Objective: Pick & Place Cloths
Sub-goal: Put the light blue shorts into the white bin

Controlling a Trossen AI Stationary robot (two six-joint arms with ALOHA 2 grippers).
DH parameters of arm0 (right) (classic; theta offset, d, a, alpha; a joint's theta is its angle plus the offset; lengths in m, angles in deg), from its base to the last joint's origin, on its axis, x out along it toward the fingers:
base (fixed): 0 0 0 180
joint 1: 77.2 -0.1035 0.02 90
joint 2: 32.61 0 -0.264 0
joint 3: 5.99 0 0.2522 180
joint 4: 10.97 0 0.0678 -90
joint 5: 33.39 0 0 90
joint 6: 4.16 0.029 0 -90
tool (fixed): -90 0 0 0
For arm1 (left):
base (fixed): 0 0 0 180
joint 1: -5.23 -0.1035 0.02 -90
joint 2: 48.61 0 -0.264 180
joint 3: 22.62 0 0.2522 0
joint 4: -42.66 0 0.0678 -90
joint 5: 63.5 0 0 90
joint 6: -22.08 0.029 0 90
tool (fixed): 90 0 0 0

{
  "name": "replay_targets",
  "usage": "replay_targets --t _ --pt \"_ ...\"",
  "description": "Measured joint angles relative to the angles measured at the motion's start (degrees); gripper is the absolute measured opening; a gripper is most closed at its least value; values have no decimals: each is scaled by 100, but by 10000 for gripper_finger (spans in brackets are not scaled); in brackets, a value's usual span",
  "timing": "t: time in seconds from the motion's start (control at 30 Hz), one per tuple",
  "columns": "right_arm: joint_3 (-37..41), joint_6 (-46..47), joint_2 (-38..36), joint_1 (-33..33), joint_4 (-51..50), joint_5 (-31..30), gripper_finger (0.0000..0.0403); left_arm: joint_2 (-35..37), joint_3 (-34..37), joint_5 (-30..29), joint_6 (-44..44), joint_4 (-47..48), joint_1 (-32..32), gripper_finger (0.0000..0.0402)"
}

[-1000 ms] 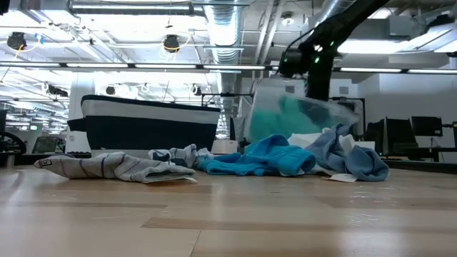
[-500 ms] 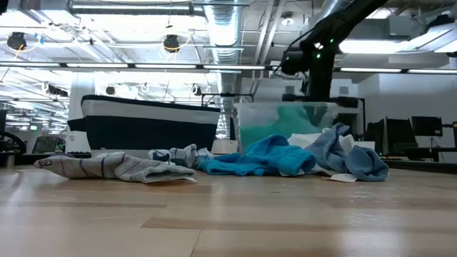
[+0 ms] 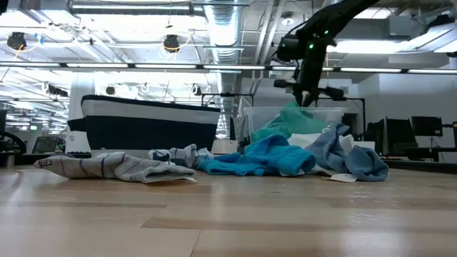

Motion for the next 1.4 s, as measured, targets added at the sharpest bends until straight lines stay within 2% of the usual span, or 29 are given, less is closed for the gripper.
replay_targets --t 0.43,0.67,0.8,0.97,1.2,1.3,1.4 --pt "-1020 -549 1750 -361 -17 313 0 0 0 -20 40 6 0 214" --pt "-1084 -804 2442 -350 -858 475 0 0 0 -15 46 7 0 214" --pt "-1046 -1165 2451 -371 -1131 268 0 0 0 -4 143 7 0 214" --pt "-993 -1262 2289 -57 -1635 276 0 7 0 -2 169 7 0 214" --pt "-908 -1478 1975 272 -1779 237 0 7 1 -2 170 7 0 214" --pt "-332 -1443 1605 363 -1217 394 0 7 0 -2 170 9 0 214" --pt "641 -1224 1102 490 -345 662 0 7 2 -4 176 11 0 214"
